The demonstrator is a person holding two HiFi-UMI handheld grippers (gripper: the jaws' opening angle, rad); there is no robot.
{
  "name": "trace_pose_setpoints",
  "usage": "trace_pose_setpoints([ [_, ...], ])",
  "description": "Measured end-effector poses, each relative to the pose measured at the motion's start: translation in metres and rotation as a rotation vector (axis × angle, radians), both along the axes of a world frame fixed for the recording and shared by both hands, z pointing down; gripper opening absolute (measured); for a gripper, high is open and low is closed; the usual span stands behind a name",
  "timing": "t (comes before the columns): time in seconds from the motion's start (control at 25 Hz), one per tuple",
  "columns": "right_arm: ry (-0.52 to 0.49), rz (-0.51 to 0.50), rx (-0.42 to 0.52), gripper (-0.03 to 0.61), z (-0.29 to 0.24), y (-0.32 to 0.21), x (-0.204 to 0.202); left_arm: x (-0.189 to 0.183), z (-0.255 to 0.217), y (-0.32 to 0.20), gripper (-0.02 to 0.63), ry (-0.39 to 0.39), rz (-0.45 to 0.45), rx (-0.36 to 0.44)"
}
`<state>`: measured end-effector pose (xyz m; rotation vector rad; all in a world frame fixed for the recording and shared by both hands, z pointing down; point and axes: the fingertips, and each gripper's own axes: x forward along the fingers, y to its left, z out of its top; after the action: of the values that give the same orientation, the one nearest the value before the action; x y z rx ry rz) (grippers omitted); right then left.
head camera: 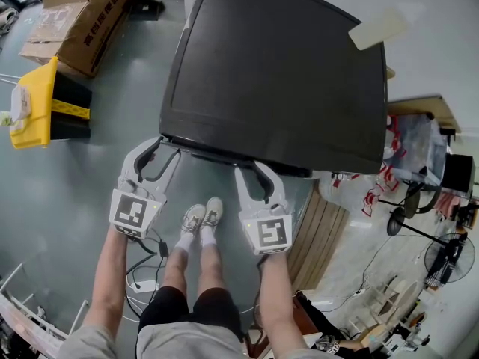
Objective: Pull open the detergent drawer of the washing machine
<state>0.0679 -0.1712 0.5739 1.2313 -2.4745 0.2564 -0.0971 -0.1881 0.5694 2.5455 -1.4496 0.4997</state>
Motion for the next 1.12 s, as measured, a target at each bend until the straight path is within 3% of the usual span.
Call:
trace_pose_setpoints([
  [0.56,-0.013,0.022,0.0,0.112,0.0,0.011,-0.001,-0.001,0.0,0.011,0.183,-0.005,0.007,-0.003],
  [1.12,-0.033,0.065,-0.02,0.118,0.001,0.053,0.002,0.002,-0.001,0.053,0.175,-0.002,0.02,-0.011],
])
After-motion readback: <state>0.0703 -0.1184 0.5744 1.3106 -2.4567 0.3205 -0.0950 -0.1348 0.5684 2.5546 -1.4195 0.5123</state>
